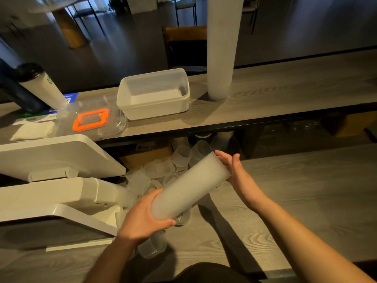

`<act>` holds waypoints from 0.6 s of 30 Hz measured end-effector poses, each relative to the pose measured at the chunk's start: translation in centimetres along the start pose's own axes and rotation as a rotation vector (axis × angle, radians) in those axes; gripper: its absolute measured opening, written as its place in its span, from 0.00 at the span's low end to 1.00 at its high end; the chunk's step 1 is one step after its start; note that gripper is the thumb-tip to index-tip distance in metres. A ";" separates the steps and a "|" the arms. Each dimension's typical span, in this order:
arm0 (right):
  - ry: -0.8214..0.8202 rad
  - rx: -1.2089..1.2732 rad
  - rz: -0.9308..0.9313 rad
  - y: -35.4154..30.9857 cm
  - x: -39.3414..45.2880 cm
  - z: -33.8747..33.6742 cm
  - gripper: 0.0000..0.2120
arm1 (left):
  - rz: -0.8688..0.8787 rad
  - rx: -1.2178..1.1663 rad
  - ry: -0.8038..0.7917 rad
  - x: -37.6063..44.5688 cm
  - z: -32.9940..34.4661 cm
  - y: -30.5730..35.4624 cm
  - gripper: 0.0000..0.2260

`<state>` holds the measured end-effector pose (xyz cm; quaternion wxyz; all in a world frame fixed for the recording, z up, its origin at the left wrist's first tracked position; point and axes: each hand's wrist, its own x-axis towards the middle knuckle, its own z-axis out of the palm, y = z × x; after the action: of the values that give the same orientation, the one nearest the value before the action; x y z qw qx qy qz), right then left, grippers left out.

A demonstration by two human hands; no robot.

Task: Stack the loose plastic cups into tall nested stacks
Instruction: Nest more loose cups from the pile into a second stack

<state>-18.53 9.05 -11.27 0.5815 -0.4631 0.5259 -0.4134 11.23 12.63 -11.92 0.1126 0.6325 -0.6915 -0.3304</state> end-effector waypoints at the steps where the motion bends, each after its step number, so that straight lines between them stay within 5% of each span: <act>1: 0.036 0.034 0.004 0.2 0.3 0.1 0.33 | -0.006 -0.021 0.009 0.1 0.0 0.2 0.40; 5: 0.209 0.150 0.097 1.7 2.1 -0.1 0.31 | -0.081 -0.151 0.053 0.4 0.4 0.6 0.36; 10: 0.284 -0.089 0.229 5.7 4.9 -1.2 0.26 | -0.204 -0.253 0.103 0.9 -0.2 -0.7 0.38; 18: 0.179 -0.557 0.300 10.9 8.4 -0.5 0.50 | -0.254 -0.328 0.141 0.7 -0.3 -1.6 0.38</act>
<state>-18.21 3.40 -23.80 0.4385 -0.4833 0.7301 -0.2026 12.51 11.88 -12.86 0.2197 0.7092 -0.5336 -0.4051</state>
